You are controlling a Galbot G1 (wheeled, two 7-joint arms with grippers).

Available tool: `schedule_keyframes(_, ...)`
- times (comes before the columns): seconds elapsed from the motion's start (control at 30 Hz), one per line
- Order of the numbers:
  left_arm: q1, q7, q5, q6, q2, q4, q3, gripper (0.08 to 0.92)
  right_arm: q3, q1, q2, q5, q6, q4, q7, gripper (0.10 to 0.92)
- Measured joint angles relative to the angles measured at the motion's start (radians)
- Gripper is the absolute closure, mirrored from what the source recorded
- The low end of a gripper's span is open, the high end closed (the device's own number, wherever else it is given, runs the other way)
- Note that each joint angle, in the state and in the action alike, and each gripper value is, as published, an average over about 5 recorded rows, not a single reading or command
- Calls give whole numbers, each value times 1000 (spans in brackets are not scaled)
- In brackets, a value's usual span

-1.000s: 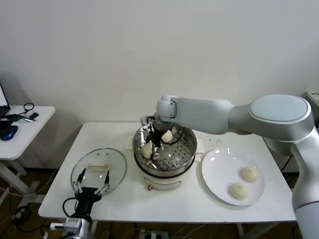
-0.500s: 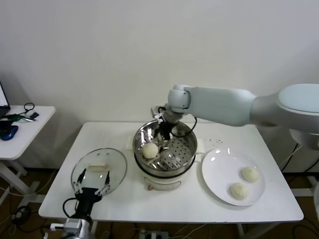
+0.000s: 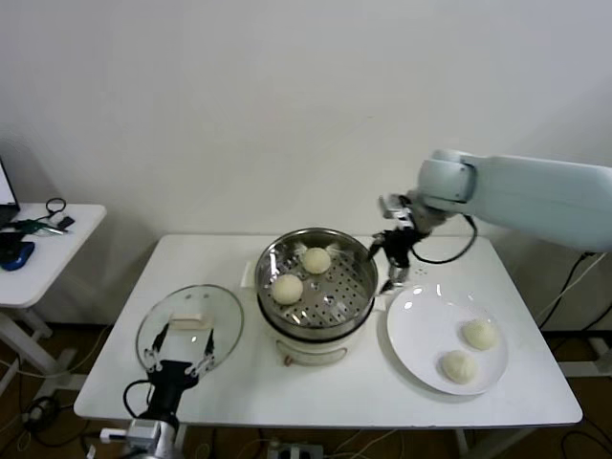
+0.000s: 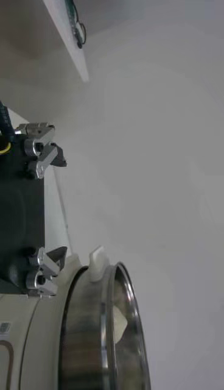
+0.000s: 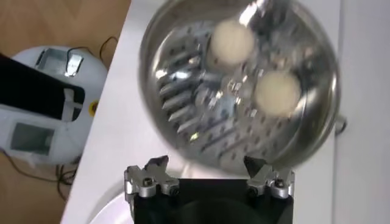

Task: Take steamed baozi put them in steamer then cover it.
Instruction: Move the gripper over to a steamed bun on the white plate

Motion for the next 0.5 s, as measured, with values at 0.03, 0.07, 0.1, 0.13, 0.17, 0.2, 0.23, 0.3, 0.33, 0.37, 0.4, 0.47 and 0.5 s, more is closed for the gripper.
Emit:
schedule_keyframes(0.03, 0, 0, 1, 1, 0, -1, 0, 177, -2, -3, -28, -19, 4, 11, -5, 203)
schedule_keyframes(0.07, 0, 0, 2, 1, -1, -1, 0, 177, -2, -8, -55, -38, 7, 19, -9, 203)
schedule_keyframes(0.1, 1, 0, 2, 2, -2, -2, 0, 177, -1, -15, -81, -59, 11, 26, -13, 203)
schedule_keyframes(0.13, 1, -1, 3, 2, -3, -3, 0, 177, 0, -24, -106, -80, 15, 33, -17, 203)
schedule_keyframes(0.17, 2, -1, 4, 2, -4, -4, 0, 177, 4, -36, -130, -103, 19, 38, -20, 203)
schedule_keyframes(0.2, 3, -1, 5, 2, -5, -5, 0, 177, 9, -50, -152, -125, 22, 42, -22, 203)
schedule_keyframes(0.23, 4, -1, 6, 2, -7, -5, 0, 177, 16, -67, -174, -147, 25, 45, -24, 203)
schedule_keyframes(0.3, 7, -1, 7, 2, -10, -7, -1, 177, 36, -107, -213, -192, 30, 50, -28, 203)
schedule_keyframes(0.33, 9, -1, 8, 2, -12, -8, -2, 177, 48, -130, -230, -214, 33, 50, -29, 203)
schedule_keyframes(0.37, 11, -2, 9, 2, -13, -8, -3, 177, 62, -155, -245, -236, 36, 50, -30, 203)
schedule_keyframes(0.4, 12, -2, 9, 2, -14, -8, -4, 177, 76, -180, -259, -256, 38, 49, -31, 203)
schedule_keyframes(0.47, 14, -2, 10, 2, -16, -8, -7, 177, 109, -235, -280, -295, 44, 44, -33, 203)
schedule_keyframes(0.5, 15, -2, 11, 2, -17, -8, -8, 177, 126, -263, -288, -312, 46, 40, -33, 203)
